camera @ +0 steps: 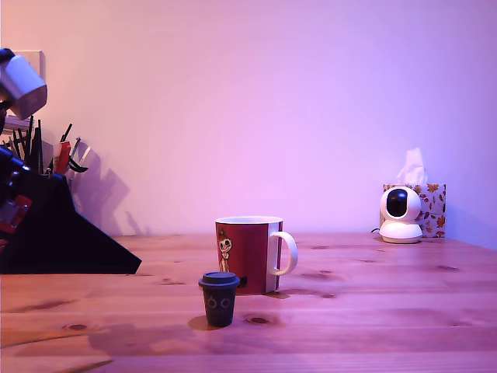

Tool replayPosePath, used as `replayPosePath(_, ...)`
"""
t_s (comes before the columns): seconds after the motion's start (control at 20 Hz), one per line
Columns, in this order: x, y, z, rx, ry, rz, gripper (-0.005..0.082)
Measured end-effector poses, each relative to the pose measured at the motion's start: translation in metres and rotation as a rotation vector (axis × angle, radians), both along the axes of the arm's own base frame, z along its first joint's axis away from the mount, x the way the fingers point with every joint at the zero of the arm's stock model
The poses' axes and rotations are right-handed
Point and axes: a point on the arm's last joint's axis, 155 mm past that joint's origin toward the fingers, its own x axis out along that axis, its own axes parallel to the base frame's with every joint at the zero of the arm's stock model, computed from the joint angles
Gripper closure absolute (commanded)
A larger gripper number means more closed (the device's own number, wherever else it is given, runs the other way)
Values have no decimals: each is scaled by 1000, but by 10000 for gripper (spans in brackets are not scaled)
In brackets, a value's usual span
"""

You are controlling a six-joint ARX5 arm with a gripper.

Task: Pick up the coffee capsules on the table and drop them inside the coffee cup

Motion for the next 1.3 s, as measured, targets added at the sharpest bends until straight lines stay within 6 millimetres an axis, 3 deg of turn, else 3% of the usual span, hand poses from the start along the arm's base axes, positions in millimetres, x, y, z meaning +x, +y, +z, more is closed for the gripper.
replayPosePath(0.2,-1,-3,1,-11,-12,-23,183)
replayPosePath(0.6,-3,-16,-24,14,51,-81,183)
replayPosePath(0.85,13,-34,-23,23,40,-119,183)
replayPosePath(1.1,15,-43,-43,37,100,-158,183)
replayPosePath(1.3,31,-55,-36,16,82,-174,183)
